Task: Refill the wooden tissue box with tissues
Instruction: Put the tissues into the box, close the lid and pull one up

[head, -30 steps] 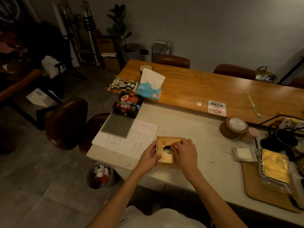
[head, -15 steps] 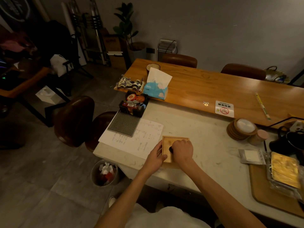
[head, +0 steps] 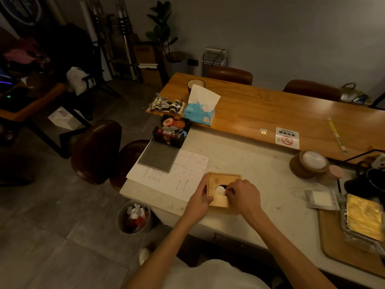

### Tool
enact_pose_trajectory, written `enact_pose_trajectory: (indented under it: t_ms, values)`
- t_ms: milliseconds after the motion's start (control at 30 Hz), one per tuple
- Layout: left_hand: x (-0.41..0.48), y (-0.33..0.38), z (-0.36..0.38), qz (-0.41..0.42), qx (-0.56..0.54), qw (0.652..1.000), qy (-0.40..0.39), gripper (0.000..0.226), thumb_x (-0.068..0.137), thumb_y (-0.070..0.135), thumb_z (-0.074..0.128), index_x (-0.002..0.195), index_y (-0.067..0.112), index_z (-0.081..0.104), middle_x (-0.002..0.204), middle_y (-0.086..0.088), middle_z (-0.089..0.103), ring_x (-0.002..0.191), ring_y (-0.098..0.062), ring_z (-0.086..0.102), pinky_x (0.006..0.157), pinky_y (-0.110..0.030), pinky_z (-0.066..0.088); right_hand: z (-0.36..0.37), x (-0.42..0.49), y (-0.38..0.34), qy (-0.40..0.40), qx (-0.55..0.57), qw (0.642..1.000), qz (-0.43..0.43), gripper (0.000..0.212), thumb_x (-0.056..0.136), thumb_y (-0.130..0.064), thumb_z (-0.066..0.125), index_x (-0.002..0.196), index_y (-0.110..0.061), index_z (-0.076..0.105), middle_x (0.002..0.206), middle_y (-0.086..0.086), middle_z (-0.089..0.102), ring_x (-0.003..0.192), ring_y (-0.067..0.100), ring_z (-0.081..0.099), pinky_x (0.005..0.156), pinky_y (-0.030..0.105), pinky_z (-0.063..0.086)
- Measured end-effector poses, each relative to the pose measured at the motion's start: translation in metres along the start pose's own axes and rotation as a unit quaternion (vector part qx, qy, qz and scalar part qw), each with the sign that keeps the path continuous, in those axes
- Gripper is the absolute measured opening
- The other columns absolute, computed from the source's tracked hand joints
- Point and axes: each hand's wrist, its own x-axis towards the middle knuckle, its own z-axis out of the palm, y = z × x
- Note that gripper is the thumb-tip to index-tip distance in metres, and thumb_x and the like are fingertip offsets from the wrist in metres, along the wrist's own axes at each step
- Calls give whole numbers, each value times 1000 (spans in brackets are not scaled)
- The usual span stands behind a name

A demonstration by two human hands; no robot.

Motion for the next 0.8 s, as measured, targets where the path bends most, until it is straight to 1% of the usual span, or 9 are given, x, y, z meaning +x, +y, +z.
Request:
enact_pose_trajectory:
  t_ms: [67, 133, 233, 333, 433, 533, 633, 700, 800]
  values:
    - [0, -1, 4, 13, 60, 998, 14, 69, 95, 5, 52, 150, 36, 25, 156, 5, 33, 142, -14, 34, 117, -40, 32, 1, -12, 7, 46, 23, 999, -8, 18, 92, -31, 58, 98, -28, 75, 90, -5, 68, 80, 15, 56, 62, 26, 40]
    - [0, 1, 7, 27, 119, 992, 24, 60, 95, 6, 52, 141, 42, 36, 157, 5, 30, 145, -16, 30, 117, -38, 31, 5, -24, 12, 85, 42, 995, -32, 14, 91, -28, 62, 93, -28, 76, 84, -6, 67, 74, 16, 56, 61, 28, 43]
    - [4, 6, 9, 49, 205, 977, 26, 39, 96, 14, 54, 126, 38, 54, 161, 4, 17, 145, -15, 27, 106, -34, 37, 15, -36, 16, 138, 62, 987, -58, 6, 83, -19, 74, 84, -23, 77, 74, -4, 66, 63, 16, 57, 52, 26, 39]
    - [9, 14, 8, 47, 216, 975, 16, 30, 94, 32, 59, 124, 29, 61, 163, 5, 10, 144, -17, 30, 109, -44, 40, 23, -39, 18, 160, 85, 982, -56, 7, 80, -17, 77, 85, -22, 77, 74, -4, 66, 62, 15, 57, 49, 25, 40]
    - [16, 20, 8, 36, 194, 980, 12, 20, 93, 31, 61, 112, 23, 65, 164, 4, 10, 146, -21, 27, 113, -46, 35, 26, -39, 18, 154, 121, 980, -35, 8, 85, -22, 73, 92, -21, 76, 80, -4, 65, 68, 13, 57, 53, 23, 42]
    - [24, 21, 7, 29, 175, 984, 13, 10, 94, 22, 61, 101, 19, 66, 162, 0, 13, 145, -25, 27, 114, -42, 30, 23, -31, 20, 109, 182, 977, -5, 19, 88, -31, 67, 105, -24, 73, 94, -6, 61, 81, 10, 56, 63, 19, 45]
    - [27, 21, 5, 36, 163, 986, 13, 5, 94, 21, 60, 97, 20, 64, 161, -3, 15, 142, -27, 32, 113, -38, 30, 12, -9, 27, -33, 285, 958, 24, 40, 84, -41, 70, 122, -31, 65, 116, -5, 46, 96, 13, 57, 84, 27, 52]
    - [28, 20, 5, 41, 155, 987, 14, 4, 93, 21, 60, 95, 22, 64, 160, -3, 16, 144, -29, 26, 117, -44, 29, 5, 10, 32, -118, 278, 953, 19, 36, 80, -45, 72, 114, -34, 67, 117, -7, 42, 99, 14, 55, 91, 30, 50]
    - [30, 22, 6, 41, 134, 990, 18, 8, 94, 19, 58, 94, 24, 64, 160, -2, 16, 144, -28, 27, 118, -48, 28, -2, 30, 36, -162, 283, 945, 18, 14, 78, -40, 76, 86, -34, 66, 110, -7, 46, 92, 9, 52, 83, 23, 48]
